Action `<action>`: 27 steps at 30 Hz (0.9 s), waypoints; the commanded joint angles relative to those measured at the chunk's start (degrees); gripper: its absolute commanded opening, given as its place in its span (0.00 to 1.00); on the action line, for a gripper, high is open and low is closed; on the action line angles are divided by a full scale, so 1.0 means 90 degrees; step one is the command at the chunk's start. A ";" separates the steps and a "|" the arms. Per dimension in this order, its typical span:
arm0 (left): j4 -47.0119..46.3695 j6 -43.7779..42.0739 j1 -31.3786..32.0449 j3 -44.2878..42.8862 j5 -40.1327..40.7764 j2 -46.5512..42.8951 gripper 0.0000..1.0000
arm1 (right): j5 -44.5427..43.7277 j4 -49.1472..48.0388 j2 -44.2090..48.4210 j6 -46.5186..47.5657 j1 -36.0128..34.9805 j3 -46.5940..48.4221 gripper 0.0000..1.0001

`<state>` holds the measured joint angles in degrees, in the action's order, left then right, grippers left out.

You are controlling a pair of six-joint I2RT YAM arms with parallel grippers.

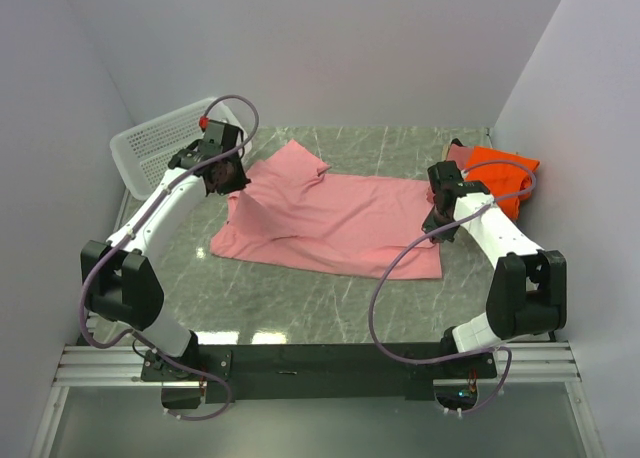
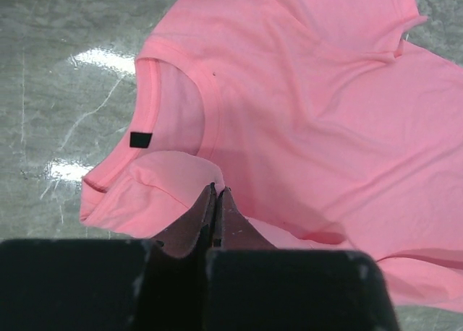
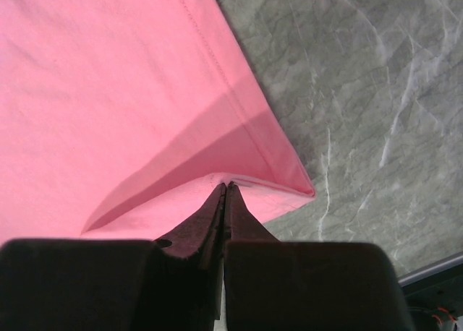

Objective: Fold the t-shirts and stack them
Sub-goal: Fold the tshirt

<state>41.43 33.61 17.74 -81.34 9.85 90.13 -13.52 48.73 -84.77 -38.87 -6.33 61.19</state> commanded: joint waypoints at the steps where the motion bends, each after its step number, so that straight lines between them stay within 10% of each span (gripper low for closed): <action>1: -0.0014 -0.0033 -0.0066 -0.0201 0.0146 -0.0034 0.00 | -0.0197 -0.0043 0.0103 0.0013 0.0068 0.0262 0.00; 27: -0.0033 0.0084 -0.0301 0.0122 0.0097 0.0024 0.00 | -0.0314 -0.0219 0.0122 -0.0017 0.0264 0.0076 0.00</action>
<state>42.28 33.85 15.33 -79.53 10.39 90.24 -14.59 48.51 -83.92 -38.94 -4.54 61.17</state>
